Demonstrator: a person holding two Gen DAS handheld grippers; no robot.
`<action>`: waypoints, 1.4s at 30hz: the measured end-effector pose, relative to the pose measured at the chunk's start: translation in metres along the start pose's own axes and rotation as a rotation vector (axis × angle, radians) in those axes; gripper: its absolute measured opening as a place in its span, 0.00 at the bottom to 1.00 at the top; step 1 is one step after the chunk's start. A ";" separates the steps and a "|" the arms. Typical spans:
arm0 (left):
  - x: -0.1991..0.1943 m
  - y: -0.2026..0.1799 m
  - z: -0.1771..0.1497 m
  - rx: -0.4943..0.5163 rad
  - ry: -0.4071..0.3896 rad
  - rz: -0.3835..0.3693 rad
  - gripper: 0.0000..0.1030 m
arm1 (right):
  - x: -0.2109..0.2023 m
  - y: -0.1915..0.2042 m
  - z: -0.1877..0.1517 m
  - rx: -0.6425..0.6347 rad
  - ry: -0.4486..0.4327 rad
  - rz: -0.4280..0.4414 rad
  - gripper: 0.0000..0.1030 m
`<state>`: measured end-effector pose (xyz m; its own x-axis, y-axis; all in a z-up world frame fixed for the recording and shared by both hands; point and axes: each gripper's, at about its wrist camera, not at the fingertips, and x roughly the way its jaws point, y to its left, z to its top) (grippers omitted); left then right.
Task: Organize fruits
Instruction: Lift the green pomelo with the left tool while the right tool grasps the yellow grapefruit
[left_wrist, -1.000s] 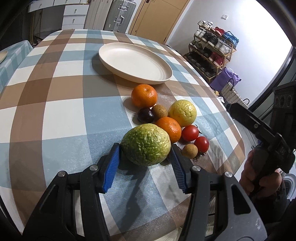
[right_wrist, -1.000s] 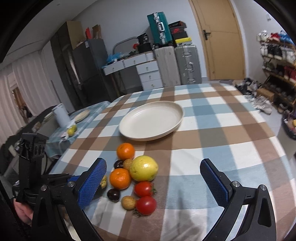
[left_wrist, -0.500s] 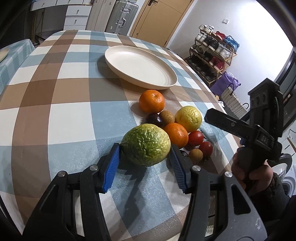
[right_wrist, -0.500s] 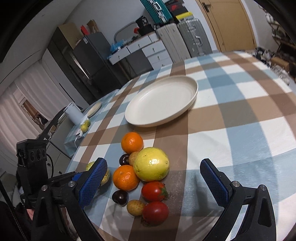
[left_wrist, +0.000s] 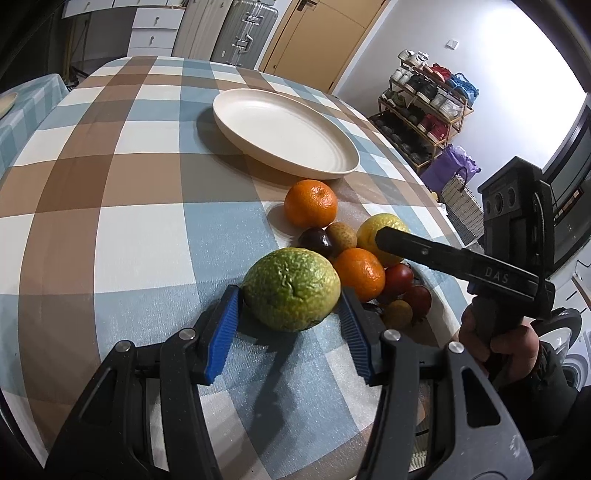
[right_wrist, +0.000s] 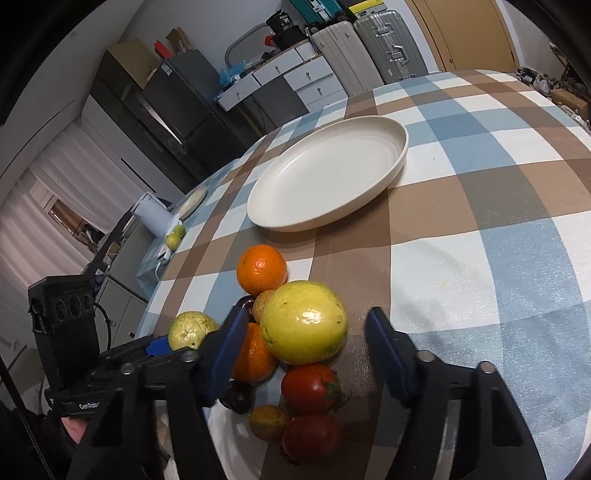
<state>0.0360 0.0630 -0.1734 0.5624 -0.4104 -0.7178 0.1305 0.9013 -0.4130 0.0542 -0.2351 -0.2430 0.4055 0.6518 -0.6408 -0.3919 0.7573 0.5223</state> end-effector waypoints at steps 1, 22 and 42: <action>0.000 0.000 0.000 -0.002 -0.002 -0.002 0.50 | 0.001 0.000 0.000 0.004 0.005 0.011 0.49; 0.018 0.001 0.019 -0.030 -0.001 -0.008 0.61 | -0.010 -0.002 -0.005 0.002 -0.037 0.061 0.48; 0.021 -0.007 0.018 0.046 0.016 0.007 0.41 | -0.010 0.000 -0.005 -0.010 -0.043 0.077 0.48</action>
<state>0.0615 0.0508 -0.1756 0.5508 -0.4057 -0.7294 0.1639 0.9095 -0.3821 0.0463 -0.2423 -0.2393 0.4090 0.7093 -0.5741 -0.4314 0.7047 0.5633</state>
